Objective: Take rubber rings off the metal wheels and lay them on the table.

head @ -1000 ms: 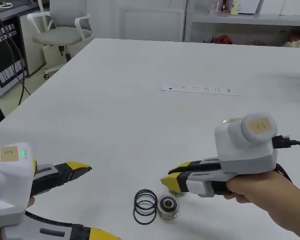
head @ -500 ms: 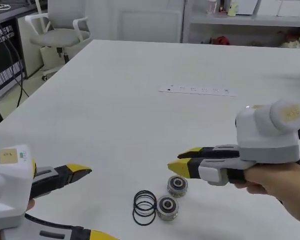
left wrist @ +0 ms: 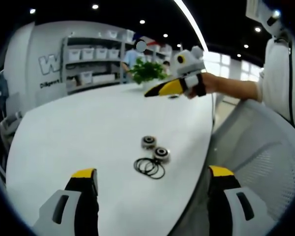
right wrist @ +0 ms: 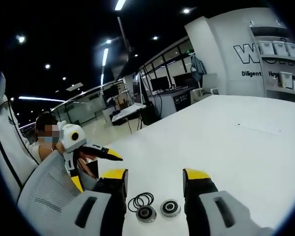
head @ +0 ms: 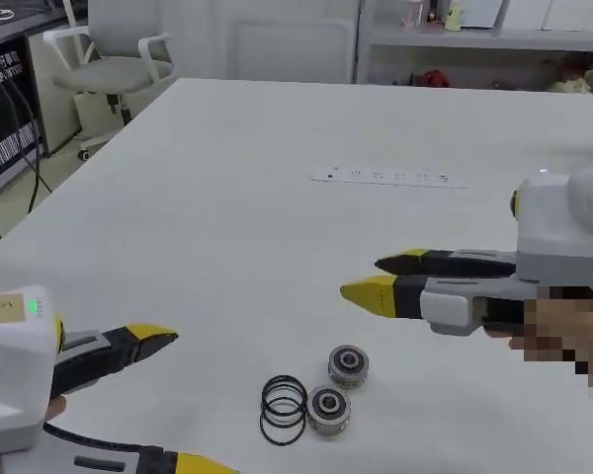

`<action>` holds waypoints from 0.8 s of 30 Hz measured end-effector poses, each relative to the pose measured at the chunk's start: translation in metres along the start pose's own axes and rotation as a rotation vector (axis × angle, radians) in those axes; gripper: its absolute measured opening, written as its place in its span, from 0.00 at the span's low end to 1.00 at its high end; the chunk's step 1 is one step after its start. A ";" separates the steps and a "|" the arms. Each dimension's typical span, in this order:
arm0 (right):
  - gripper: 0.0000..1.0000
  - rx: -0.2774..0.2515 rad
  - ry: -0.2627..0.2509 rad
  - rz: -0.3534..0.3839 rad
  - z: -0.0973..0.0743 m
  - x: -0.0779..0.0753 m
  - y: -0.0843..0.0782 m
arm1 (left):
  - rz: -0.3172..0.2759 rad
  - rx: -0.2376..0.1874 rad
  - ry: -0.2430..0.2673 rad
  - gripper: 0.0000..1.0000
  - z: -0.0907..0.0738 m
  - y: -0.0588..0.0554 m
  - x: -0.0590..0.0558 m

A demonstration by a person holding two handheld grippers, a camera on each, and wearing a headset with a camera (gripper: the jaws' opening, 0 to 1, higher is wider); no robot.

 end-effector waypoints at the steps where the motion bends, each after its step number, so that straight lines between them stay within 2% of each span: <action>1: 0.44 -0.008 0.001 -0.007 -0.002 0.000 0.002 | 0.000 0.002 0.000 0.94 0.000 0.000 0.000; 5: 0.52 -0.025 0.004 -0.035 -0.007 0.001 0.008 | 0.000 0.003 0.000 0.94 0.001 0.000 -0.001; 9: 0.60 -0.088 0.040 -0.007 -0.016 0.006 0.022 | -0.003 -0.002 0.000 0.95 0.001 0.001 -0.002; 12: 0.68 -0.120 0.037 -0.043 -0.022 0.009 0.031 | -0.009 -0.003 -0.003 0.95 0.001 0.001 -0.002; 16: 0.71 -0.154 0.036 -0.048 -0.035 0.011 0.038 | -0.011 -0.003 -0.008 0.95 0.002 0.001 -0.002; 20: 0.77 -0.172 0.016 -0.061 -0.048 0.011 0.040 | -0.014 -0.001 -0.010 0.95 0.003 0.001 -0.003; 24: 0.79 -0.171 -0.006 -0.071 -0.065 0.008 0.034 | -0.014 -0.001 -0.012 0.95 0.003 0.002 -0.002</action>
Point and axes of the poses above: the centre of the closed fingertips' face, and the gripper's own axes: z roughly forward along the fingers, x roughly to its left, y roughly out of its top, the point moved 7 cm from there along -z, roughly backward along the fingers, and after that the axes turned 6 degrees about -z, right-handed, at the moved point
